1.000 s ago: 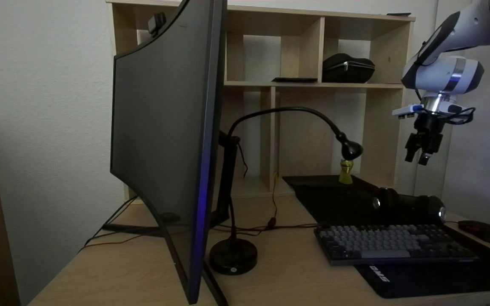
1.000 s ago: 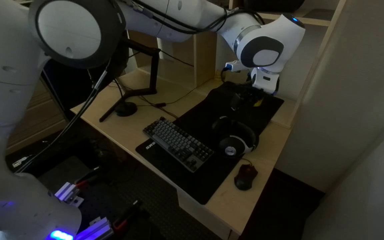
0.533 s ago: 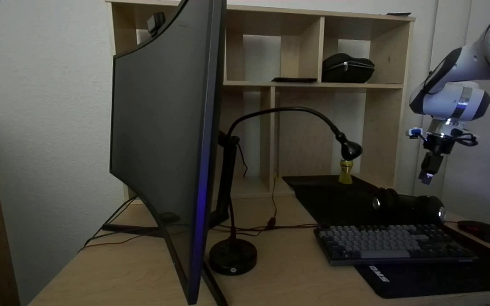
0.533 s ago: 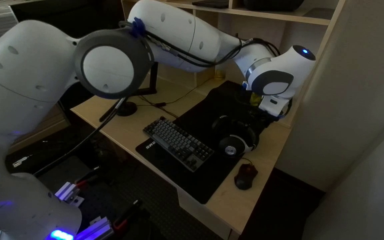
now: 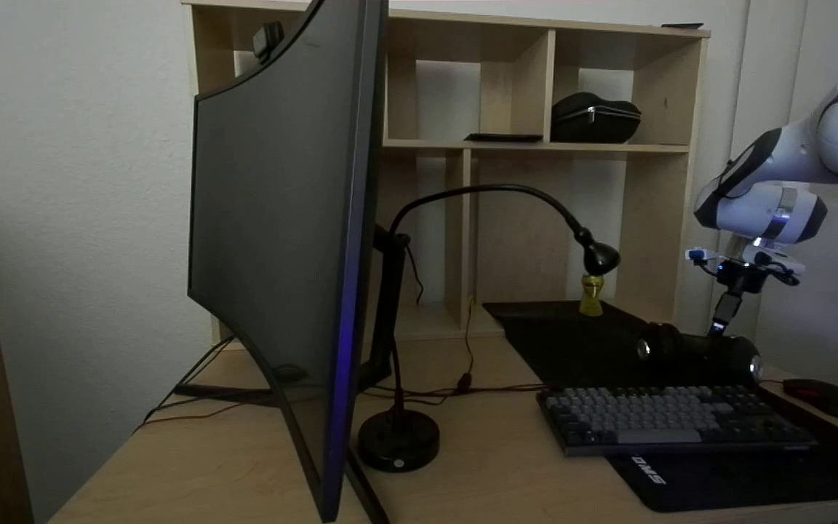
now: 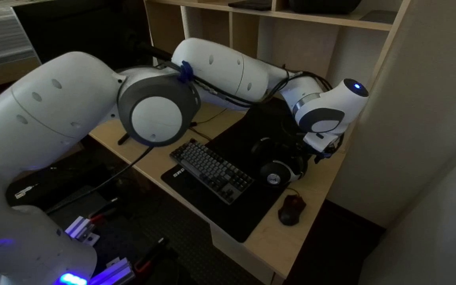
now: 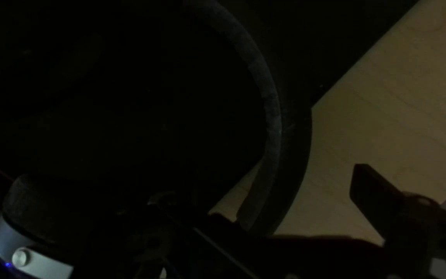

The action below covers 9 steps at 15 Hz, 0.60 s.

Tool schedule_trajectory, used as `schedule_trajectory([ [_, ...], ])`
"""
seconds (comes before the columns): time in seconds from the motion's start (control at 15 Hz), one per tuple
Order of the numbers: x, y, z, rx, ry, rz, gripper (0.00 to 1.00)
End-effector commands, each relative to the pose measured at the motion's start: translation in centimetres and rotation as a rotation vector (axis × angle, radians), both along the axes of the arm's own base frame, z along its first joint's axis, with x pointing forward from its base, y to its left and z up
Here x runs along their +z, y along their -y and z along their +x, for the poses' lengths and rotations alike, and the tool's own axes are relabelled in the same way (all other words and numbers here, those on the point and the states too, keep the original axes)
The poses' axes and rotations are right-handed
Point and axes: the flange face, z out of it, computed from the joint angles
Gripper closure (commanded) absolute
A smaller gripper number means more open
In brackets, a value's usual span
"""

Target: Hang the headphones behind the computer then move the lamp to the right

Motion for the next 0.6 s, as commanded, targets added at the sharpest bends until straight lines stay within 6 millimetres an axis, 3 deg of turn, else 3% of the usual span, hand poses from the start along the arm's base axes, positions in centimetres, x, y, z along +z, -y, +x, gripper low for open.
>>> schedule_trajectory([
  [0.0,-1.5,0.4,0.5,-0.042,-0.004,0.021,0.0],
  [0.2,-3.0,0.4,0.5,-0.054,-0.028,0.028,0.0],
  [0.27,-3.3,0.4,0.4,-0.05,-0.038,0.022,0.25],
  [0.33,-3.7,0.4,0.4,-0.047,-0.046,0.019,0.26],
  [0.53,-4.0,0.4,0.5,-0.033,-0.064,-0.002,0.48],
])
